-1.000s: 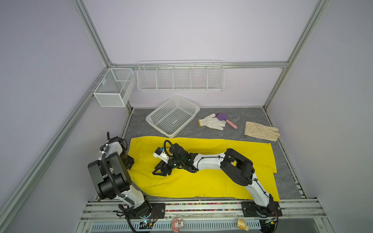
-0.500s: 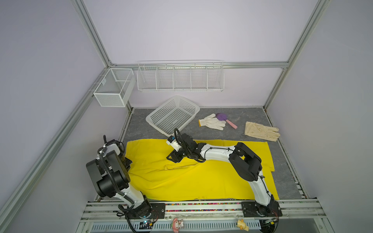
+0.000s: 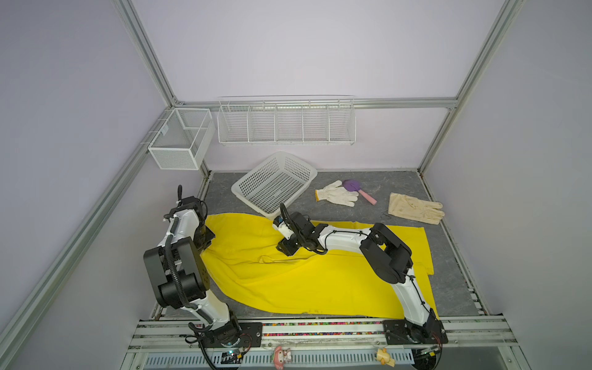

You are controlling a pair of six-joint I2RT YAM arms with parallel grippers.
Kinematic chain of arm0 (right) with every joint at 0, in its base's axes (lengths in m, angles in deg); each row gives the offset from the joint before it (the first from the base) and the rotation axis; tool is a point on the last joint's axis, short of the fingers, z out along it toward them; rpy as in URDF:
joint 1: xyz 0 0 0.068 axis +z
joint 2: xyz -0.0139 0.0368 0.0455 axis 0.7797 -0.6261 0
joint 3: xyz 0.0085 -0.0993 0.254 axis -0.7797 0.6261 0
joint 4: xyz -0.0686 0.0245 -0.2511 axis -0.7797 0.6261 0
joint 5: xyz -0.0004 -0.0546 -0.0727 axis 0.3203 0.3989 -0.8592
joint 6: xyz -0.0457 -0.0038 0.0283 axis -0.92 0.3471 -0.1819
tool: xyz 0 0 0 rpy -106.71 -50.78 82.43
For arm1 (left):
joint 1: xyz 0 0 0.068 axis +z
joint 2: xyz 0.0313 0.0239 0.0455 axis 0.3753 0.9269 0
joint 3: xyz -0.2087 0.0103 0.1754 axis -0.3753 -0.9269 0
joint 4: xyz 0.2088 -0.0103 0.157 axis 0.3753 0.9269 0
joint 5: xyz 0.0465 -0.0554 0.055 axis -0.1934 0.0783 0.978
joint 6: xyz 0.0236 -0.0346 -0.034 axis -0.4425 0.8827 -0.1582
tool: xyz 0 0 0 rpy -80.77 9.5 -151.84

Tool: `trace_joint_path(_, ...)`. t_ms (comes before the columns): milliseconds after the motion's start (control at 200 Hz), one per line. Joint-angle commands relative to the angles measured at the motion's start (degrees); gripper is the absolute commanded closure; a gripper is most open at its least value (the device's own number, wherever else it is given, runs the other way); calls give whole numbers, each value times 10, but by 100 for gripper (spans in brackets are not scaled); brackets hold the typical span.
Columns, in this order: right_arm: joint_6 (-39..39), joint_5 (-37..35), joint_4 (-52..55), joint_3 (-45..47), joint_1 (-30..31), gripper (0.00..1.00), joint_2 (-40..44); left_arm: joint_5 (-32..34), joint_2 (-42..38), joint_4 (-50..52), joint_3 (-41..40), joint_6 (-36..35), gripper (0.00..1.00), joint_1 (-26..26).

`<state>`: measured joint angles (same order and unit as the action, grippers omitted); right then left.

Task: Fold and stack the trousers
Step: Smooth out the trousers at the center of the table.

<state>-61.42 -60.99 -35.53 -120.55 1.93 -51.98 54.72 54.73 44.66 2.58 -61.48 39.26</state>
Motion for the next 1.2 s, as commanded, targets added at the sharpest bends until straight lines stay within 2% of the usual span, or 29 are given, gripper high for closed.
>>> trace_joint_path(0, -15, -10, 46, 20, -5, 45, 7, -12, 32, 2, 23, 7, 74, -38)
trace_joint_path(115, -9, -4, 42, 32, -7, 45, 21, -52, 48, -9, 43, 15, 67, -65)
trace_joint_path(240, 2, 7, 43, 34, -8, 45, 34, -42, 33, 5, 53, 15, 46, -78)
trace_joint_path(375, 19, 31, 41, 41, -15, 45, 60, 1, -43, 30, 28, 14, 36, -75)
trace_joint_path(625, 22, 50, 61, 63, -30, 44, 121, 5, -207, 48, -92, 82, 38, -24)
trace_joint_path(645, 21, 52, 63, 66, -32, 44, 125, 4, -217, 47, -101, 84, 39, -2)
trace_joint_path(775, 8, 51, 80, 95, -39, 44, 158, 48, -273, 55, -154, 109, 44, 40)
trace_joint_path(855, 5, 53, 86, 111, -44, 44, 175, 28, -302, 29, -199, 113, 45, 84)
trace_joint_path(900, 1, 53, 91, 115, -44, 44, 183, 22, -315, 5, -223, 119, 46, 90)
trace_joint_path(975, -6, 52, 100, 119, -46, 44, 191, 1, -319, -19, -235, 128, 49, 93)
trace_joint_path(1079, -8, 50, 105, 126, -47, 44, 198, -23, -286, -41, -253, 146, 55, 96)
trace_joint_path(1199, -12, 42, 109, 132, -50, 44, 207, -49, -245, -97, -275, 147, 55, 107)
